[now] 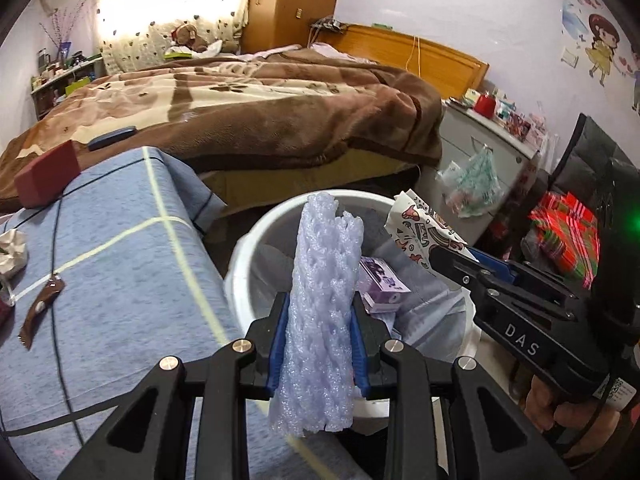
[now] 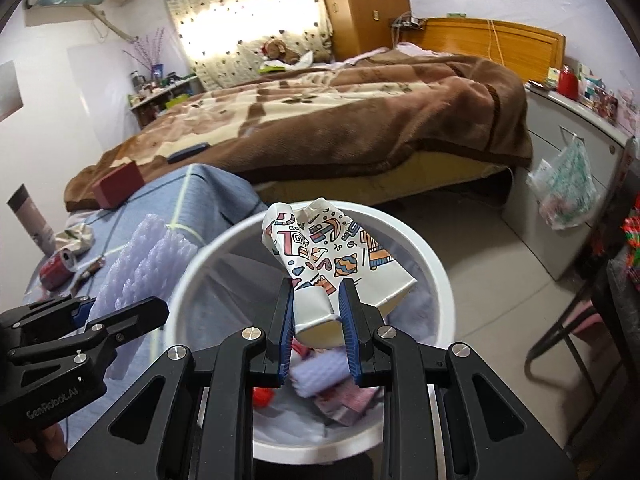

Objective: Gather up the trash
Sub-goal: 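Open both tools over the bin to drop the foam net and paper cup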

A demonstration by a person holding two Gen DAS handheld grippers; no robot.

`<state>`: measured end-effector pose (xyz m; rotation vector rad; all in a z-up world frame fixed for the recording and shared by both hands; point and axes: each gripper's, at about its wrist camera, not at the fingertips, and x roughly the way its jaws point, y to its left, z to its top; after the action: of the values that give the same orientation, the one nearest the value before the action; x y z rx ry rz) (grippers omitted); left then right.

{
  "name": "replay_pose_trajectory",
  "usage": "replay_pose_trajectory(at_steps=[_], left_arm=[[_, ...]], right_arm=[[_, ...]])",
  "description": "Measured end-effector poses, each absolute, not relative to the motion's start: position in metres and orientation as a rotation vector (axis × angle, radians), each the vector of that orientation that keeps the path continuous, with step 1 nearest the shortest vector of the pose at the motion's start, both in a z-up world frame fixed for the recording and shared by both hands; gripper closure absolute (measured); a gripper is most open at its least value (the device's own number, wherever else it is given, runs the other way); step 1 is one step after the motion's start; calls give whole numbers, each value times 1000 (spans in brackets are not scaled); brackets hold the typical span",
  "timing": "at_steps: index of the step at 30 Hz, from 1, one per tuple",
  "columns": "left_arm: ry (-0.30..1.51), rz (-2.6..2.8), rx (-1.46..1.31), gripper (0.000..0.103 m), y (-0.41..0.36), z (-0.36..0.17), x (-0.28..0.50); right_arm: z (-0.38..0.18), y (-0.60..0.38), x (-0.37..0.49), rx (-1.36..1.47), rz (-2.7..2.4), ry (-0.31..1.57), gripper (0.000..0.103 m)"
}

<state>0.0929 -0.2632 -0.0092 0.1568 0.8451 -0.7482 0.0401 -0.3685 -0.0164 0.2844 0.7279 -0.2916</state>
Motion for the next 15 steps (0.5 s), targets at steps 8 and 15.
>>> replay_pose_trajectory(at_steps=[8,15], left_arm=[[855,-741,156,70,-272,-15,95],[854,-702,134,47,-265,-15,98]], right_arm=[[-26,-378,36,279,-315,773,79],[-28,-376,36,246,-326,791,55]])
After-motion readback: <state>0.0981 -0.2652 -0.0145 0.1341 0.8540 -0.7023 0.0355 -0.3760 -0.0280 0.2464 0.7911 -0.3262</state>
